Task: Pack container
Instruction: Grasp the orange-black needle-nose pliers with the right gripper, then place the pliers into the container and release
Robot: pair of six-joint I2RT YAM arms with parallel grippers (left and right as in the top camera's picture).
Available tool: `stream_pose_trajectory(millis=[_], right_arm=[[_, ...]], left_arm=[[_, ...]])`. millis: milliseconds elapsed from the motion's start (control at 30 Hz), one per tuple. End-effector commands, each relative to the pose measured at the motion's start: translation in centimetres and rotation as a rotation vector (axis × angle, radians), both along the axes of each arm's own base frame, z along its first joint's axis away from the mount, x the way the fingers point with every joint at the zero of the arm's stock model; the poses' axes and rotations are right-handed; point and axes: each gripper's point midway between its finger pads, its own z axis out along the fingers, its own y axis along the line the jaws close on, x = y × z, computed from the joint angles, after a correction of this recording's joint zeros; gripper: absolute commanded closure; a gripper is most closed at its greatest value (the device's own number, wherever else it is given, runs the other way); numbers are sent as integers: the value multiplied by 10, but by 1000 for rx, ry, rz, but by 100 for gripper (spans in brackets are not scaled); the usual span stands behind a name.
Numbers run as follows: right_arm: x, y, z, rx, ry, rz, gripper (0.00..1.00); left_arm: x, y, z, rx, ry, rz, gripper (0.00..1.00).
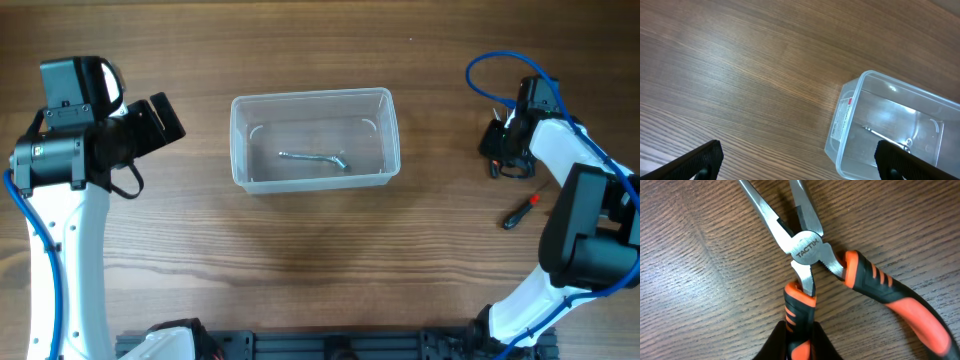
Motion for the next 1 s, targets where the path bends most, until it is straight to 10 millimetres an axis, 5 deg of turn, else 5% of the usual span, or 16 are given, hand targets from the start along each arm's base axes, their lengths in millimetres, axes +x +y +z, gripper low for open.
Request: stream_pose_trajectory(millis=[0,167,300,400,467,567,667,767,967], right_arm=[[-27,27,-41,124,120,24,96],[-17,36,-16,153,91,88,96],[16,59,63,88,-57,276,96],[32,112,152,2,-223,569,96],[29,166,209,-80,-360,819,95],[7,239,248,-185,-469,1098,96],[-19,295,240,-184,-469,1308,96],[-42,346,210,-166,-427,1518,96],[-18,392,149,-127,-404,1528,96]], left_arm=[[0,0,-2,-15,6,11,0],[0,0,-2,-15,6,11,0],[0,0,-2,-15,5,11,0],[0,0,-2,-15,6,11,0],[0,0,-2,-15,6,11,0],[0,0,-2,-15,6,11,0],[0,0,-2,-15,5,11,0],[0,0,-2,-15,5,11,0],[1,0,-1,-14,2,11,0]])
